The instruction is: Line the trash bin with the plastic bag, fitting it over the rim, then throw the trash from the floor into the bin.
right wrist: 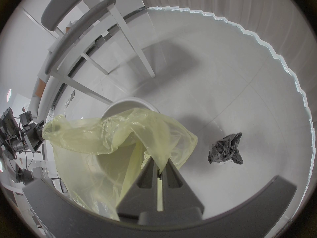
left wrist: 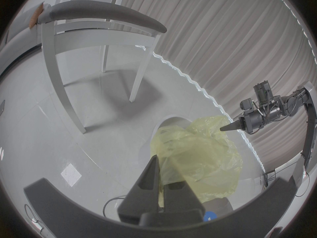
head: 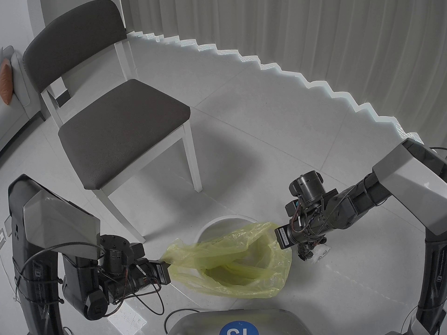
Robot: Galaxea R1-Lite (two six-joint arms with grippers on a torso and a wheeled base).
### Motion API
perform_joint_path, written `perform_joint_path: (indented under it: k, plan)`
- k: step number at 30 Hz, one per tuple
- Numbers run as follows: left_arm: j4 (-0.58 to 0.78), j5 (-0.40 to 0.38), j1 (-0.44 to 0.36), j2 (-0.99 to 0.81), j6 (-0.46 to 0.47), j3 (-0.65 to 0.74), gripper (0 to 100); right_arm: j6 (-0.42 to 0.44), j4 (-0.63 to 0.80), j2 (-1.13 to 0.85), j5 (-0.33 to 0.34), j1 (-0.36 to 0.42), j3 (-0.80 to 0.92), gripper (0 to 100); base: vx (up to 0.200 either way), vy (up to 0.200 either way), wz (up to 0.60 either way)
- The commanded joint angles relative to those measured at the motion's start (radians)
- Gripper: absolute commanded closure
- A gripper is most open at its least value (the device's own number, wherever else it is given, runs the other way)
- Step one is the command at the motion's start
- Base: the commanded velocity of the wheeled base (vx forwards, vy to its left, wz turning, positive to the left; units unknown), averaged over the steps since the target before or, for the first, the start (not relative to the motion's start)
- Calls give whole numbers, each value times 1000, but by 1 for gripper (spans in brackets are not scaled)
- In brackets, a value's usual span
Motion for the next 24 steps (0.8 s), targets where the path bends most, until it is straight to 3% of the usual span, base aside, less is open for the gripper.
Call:
perform_joint_path:
  k: [1, 14, 24]
  plan:
    - [-12, 1, 9, 7, -1, 11, 100, -7, -5, -6, 0, 5, 37, 100, 0, 0, 0]
    - [-6, 1, 6, 125, 7, -179, 100, -4, -14, 24, 0, -3, 5, 100, 0, 0, 0]
    - [19, -6, -6, 139, 9, -251, 100, -4, -12, 6, 0, -24, 43, 100, 0, 0, 0]
